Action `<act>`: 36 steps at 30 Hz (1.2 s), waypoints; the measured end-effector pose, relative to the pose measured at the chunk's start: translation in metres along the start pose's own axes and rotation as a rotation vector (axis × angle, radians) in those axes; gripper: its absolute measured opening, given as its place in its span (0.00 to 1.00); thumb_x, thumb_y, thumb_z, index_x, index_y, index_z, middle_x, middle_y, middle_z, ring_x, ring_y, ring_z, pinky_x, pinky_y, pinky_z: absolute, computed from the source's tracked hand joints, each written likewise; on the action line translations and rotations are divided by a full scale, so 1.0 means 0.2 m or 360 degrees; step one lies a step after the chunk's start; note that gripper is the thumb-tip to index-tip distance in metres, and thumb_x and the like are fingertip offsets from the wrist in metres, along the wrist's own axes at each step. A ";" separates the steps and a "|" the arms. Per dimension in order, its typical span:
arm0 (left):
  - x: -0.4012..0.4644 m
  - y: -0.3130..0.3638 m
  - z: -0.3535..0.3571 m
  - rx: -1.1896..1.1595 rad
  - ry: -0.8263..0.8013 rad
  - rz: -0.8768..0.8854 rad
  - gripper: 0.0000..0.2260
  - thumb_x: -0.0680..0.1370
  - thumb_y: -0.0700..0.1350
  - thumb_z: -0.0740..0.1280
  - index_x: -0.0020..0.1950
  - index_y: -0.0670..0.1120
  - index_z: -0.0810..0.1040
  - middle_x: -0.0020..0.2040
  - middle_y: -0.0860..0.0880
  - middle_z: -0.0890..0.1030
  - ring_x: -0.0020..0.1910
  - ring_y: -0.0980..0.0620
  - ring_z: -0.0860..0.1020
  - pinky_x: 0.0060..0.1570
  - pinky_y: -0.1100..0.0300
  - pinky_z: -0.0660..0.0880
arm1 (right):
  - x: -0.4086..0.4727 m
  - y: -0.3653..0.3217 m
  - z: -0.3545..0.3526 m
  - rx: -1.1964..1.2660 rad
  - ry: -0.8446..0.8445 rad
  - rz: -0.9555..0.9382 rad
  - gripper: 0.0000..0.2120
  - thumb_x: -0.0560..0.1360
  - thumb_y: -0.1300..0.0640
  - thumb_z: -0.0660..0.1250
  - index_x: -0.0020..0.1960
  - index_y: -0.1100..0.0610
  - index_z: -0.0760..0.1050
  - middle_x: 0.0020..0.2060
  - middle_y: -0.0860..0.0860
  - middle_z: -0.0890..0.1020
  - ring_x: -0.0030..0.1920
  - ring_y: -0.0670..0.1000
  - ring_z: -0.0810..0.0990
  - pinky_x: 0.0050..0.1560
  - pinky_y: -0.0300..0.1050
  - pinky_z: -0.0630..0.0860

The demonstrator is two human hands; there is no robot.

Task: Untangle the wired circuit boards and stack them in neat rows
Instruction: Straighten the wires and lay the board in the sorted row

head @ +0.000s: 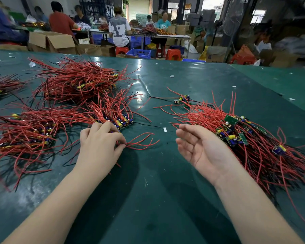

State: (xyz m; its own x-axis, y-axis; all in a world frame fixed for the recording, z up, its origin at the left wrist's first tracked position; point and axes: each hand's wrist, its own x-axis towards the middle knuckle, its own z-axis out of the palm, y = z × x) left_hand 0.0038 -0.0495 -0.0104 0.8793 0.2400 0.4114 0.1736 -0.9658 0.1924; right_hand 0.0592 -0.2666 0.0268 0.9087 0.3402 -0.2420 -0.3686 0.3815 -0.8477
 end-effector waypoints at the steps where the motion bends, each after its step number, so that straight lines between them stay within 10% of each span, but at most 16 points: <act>1: 0.00 0.00 0.00 -0.0010 0.0018 0.0031 0.02 0.71 0.47 0.75 0.42 0.53 0.84 0.48 0.53 0.78 0.53 0.45 0.73 0.53 0.52 0.58 | 0.00 0.01 0.00 -0.0044 -0.0021 0.0000 0.09 0.78 0.60 0.62 0.42 0.58 0.79 0.31 0.51 0.84 0.27 0.46 0.80 0.28 0.36 0.77; 9: -0.01 0.10 -0.05 -0.1133 0.0328 0.0070 0.07 0.74 0.38 0.71 0.42 0.50 0.79 0.38 0.60 0.81 0.40 0.65 0.78 0.45 0.76 0.69 | -0.01 0.08 0.03 -0.0536 -0.0220 -0.0050 0.08 0.77 0.64 0.63 0.43 0.58 0.79 0.36 0.52 0.84 0.31 0.48 0.81 0.33 0.38 0.79; 17: -0.01 0.15 -0.09 -0.2667 -0.0332 -0.0561 0.05 0.72 0.41 0.67 0.46 0.41 0.79 0.37 0.49 0.84 0.35 0.54 0.83 0.32 0.66 0.78 | -0.02 0.15 0.05 -0.0813 -0.0360 -0.0149 0.12 0.74 0.58 0.70 0.57 0.52 0.77 0.50 0.52 0.83 0.51 0.50 0.82 0.52 0.50 0.81; 21: 0.00 0.17 -0.08 -0.2769 -0.0510 -0.0690 0.06 0.68 0.43 0.67 0.34 0.46 0.84 0.35 0.49 0.84 0.34 0.53 0.83 0.33 0.64 0.79 | -0.03 0.13 0.06 -0.0707 -0.0414 -0.0189 0.11 0.74 0.64 0.69 0.56 0.59 0.77 0.44 0.54 0.83 0.40 0.49 0.82 0.41 0.42 0.79; 36: -0.03 0.14 -0.08 -0.2881 -0.1113 -0.0490 0.20 0.67 0.30 0.65 0.51 0.47 0.86 0.56 0.46 0.83 0.54 0.50 0.82 0.46 0.62 0.79 | -0.01 0.10 0.06 0.0103 -0.0333 -0.0050 0.12 0.66 0.66 0.70 0.49 0.67 0.77 0.41 0.59 0.85 0.37 0.53 0.85 0.37 0.40 0.81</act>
State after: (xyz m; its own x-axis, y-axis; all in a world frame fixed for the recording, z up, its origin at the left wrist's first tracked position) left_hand -0.0037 -0.0758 0.0057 0.9833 -0.1605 -0.0860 0.1470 0.4205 0.8953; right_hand 0.0471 -0.2493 0.0152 0.8619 0.4956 -0.1070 -0.3586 0.4467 -0.8197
